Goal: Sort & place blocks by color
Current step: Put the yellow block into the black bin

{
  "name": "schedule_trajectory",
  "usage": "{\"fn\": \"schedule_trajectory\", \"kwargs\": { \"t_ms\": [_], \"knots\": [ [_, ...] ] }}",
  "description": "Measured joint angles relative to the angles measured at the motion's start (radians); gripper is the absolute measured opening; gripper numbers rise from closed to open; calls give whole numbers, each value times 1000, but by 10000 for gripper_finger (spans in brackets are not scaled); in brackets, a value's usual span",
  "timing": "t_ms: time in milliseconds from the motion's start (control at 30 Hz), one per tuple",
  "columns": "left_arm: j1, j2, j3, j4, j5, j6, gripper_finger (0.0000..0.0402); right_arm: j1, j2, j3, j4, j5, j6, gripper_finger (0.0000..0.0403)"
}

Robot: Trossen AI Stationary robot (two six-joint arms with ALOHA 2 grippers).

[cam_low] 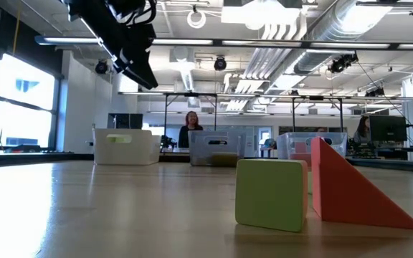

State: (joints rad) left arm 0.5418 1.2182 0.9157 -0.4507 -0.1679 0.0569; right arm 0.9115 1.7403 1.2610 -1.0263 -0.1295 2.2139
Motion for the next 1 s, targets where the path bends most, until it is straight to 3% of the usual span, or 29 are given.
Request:
{"fn": "schedule_trajectory", "kwargs": {
  "t_ms": [333,1000],
  "knots": [
    [-14,0,0,0,1,-28,214,19,79,0,29,4,-9,195],
    [-14,0,0,0,1,-65,214,19,209,0,60,-7,-309,191]
  ]
}}
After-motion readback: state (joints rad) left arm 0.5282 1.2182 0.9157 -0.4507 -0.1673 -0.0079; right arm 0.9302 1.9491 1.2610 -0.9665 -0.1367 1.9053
